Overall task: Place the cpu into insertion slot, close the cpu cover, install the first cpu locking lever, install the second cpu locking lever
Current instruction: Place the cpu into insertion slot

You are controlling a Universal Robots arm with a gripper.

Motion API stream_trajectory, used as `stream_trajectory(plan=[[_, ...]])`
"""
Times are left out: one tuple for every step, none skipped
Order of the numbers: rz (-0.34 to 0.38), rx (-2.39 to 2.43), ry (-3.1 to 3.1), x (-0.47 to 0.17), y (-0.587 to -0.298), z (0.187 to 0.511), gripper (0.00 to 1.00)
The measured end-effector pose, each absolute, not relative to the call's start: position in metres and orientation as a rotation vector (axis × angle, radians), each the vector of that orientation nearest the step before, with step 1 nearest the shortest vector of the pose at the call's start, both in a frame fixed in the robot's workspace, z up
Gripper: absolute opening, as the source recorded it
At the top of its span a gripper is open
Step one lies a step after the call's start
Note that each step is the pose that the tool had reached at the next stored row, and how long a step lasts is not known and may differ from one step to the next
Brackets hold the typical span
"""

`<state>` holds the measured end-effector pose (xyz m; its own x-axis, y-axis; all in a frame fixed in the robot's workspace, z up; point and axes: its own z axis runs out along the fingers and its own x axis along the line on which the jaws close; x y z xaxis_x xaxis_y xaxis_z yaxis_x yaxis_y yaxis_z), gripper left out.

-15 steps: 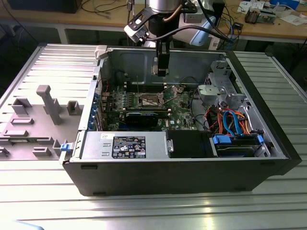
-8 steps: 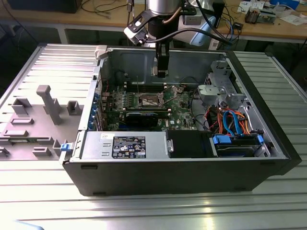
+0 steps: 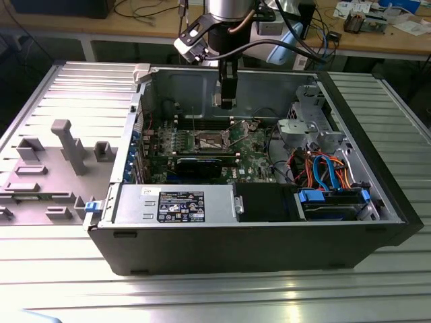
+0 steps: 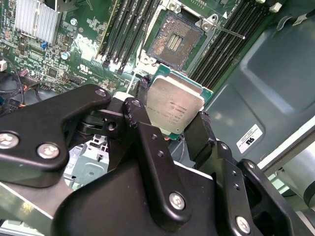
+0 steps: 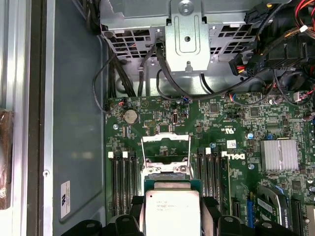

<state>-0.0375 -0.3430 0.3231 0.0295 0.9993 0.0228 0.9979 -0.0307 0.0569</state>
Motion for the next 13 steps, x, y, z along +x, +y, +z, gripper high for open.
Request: stream_trajectory(plan=[[0.087,2.236,2.170,-0.038,-0.343,0.323,0.55],[0.087,2.235,2.170,-0.038,-0.343,0.323,0.55],[0.088,2.231,2.175,-0.038,-0.343,0.323,0.55],[0.088,2.224,2.183,-0.039,-0.343,0.322,0.55],[0.088,2.217,2.190,-0.039,-0.343,0.319,0.55],[0.088,2.211,2.196,-0.040,-0.343,0.318,0.55],[0.088,2.207,2.200,-0.040,-0.343,0.316,0.55],[0.088,2.203,2.204,-0.040,-0.343,0.314,0.55],[0.088,2.199,2.209,-0.040,-0.343,0.312,0.55],[0.088,2.196,2.212,-0.040,-0.343,0.311,0.55],[0.088,2.192,2.216,-0.040,-0.343,0.310,0.55],[0.087,2.187,2.220,-0.040,-0.343,0.308,0.55],[0.087,2.185,2.222,-0.040,-0.343,0.306,0.55]])
